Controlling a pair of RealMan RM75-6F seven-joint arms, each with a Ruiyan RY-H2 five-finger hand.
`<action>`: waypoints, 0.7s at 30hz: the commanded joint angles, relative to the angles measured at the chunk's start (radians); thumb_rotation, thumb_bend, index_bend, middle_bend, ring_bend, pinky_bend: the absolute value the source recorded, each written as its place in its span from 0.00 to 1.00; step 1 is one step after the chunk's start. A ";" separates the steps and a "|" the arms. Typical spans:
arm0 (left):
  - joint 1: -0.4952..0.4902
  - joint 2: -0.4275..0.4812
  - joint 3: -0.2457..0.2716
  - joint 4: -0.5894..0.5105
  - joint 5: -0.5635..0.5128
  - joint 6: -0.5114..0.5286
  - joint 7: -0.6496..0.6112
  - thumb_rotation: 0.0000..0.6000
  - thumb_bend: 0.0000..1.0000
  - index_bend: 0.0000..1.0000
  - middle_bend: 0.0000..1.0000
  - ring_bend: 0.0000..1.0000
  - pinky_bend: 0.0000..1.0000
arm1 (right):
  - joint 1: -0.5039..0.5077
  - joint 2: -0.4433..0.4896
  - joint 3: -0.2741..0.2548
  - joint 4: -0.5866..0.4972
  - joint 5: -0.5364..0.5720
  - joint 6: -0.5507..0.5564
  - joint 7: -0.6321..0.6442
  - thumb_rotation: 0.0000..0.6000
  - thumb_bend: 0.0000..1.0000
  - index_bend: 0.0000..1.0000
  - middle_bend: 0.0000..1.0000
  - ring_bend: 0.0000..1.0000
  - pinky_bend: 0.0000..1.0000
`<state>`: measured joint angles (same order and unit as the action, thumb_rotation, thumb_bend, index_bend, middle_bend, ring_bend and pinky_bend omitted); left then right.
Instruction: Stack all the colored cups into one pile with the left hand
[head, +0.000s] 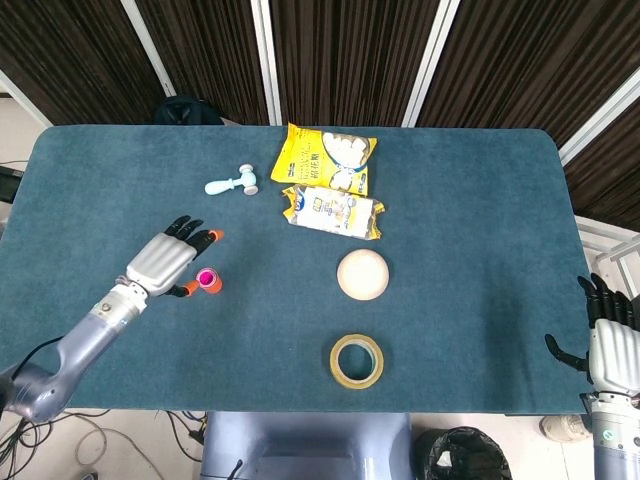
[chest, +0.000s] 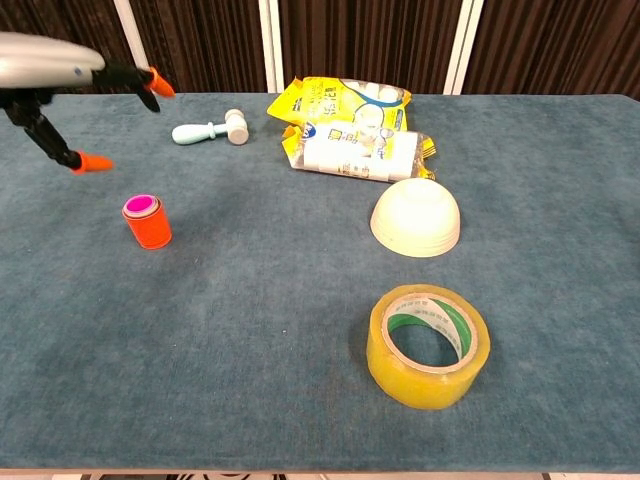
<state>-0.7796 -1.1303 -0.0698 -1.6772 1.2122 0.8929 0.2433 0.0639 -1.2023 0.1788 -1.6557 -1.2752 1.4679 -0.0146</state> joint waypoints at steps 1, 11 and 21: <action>0.137 0.035 0.027 -0.079 0.113 0.254 0.063 1.00 0.29 0.09 0.11 0.00 0.02 | 0.000 0.002 -0.004 0.000 -0.005 -0.002 -0.001 1.00 0.30 0.10 0.04 0.10 0.04; 0.411 0.068 0.127 -0.110 0.191 0.599 0.031 1.00 0.29 0.07 0.09 0.00 0.02 | 0.012 0.028 -0.040 0.028 -0.090 -0.024 0.035 1.00 0.30 0.10 0.04 0.10 0.04; 0.503 0.079 0.145 -0.040 0.239 0.672 -0.151 1.00 0.29 0.07 0.09 0.00 0.02 | 0.017 0.043 -0.055 0.059 -0.140 -0.021 0.071 1.00 0.31 0.10 0.04 0.10 0.04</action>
